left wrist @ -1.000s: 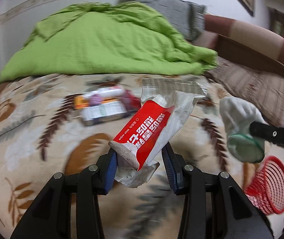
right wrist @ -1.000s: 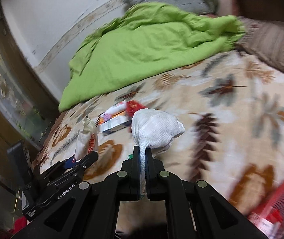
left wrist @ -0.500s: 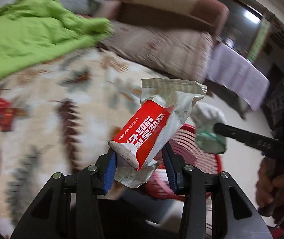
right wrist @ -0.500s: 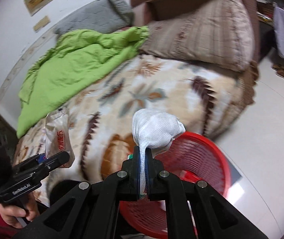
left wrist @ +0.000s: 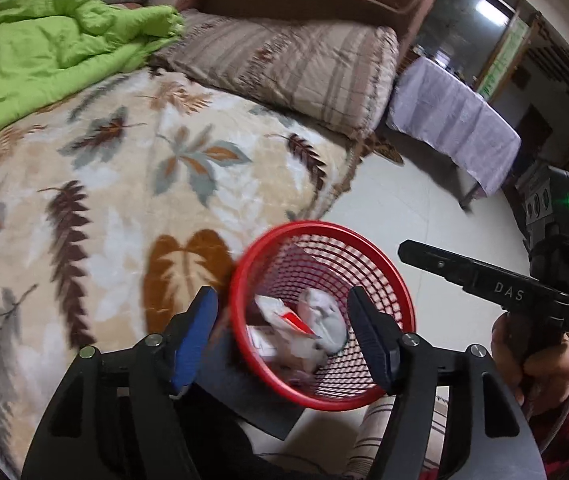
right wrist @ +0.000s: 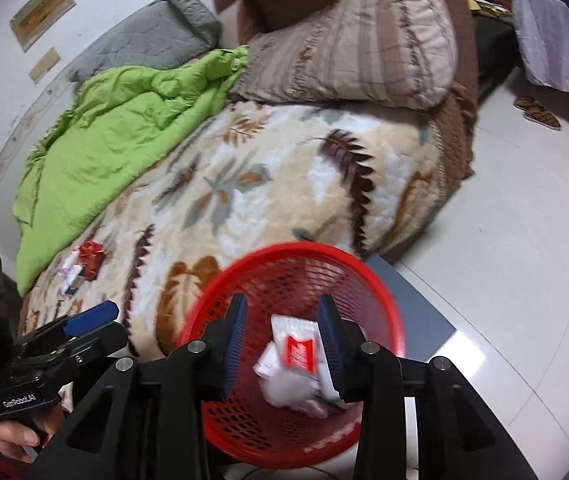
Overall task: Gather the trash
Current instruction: 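Carry both items over the red basket and open both tools to drop them, then move both tools back over the remaining trash on the bed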
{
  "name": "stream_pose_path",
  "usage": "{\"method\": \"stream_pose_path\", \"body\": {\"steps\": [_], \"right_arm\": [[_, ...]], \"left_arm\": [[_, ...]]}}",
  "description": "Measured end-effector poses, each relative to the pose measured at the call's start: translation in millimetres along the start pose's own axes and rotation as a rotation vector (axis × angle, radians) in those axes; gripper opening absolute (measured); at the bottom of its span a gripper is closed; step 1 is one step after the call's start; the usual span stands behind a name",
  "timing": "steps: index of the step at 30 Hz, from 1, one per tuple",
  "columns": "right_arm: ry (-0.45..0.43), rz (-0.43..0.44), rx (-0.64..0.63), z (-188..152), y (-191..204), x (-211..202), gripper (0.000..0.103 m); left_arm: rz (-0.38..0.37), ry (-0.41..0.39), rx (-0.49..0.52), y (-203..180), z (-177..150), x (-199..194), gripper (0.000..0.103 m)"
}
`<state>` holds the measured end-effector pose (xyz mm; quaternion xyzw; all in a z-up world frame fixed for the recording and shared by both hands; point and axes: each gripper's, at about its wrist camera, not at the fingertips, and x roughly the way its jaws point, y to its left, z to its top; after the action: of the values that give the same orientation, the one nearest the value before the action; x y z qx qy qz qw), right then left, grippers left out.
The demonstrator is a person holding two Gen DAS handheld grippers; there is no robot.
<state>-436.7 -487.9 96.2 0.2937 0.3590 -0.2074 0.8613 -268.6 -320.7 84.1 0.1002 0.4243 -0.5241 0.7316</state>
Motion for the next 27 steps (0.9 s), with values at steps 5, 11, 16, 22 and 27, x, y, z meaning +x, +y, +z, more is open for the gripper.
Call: {"method": "stream_pose_path", "body": {"steps": [5,11,16,22,27], "right_arm": [[-0.003,0.081,-0.071,6.4,43.7,11.2,0.04],[0.064,0.202,-0.157,1.3,106.7,42.5,0.041],[0.115,0.259,-0.24,-6.7,156.6,69.7,0.041],[0.197,0.305,-0.305,-16.1,206.2,100.8,0.043],[0.214,0.314,-0.386,-16.3,254.1,124.9,0.052]], "left_arm": [[0.091,-0.06,-0.026,29.9,-6.7,-32.3,0.068],[0.221,-0.12,-0.133,90.1,-27.4,-76.5,0.069],[0.343,-0.165,-0.229,139.6,-50.8,-111.0,0.069],[0.449,-0.219,-0.348,192.3,-75.2,-145.3,0.069],[0.564,-0.27,-0.418,233.1,-88.4,-165.7,0.069]]}}
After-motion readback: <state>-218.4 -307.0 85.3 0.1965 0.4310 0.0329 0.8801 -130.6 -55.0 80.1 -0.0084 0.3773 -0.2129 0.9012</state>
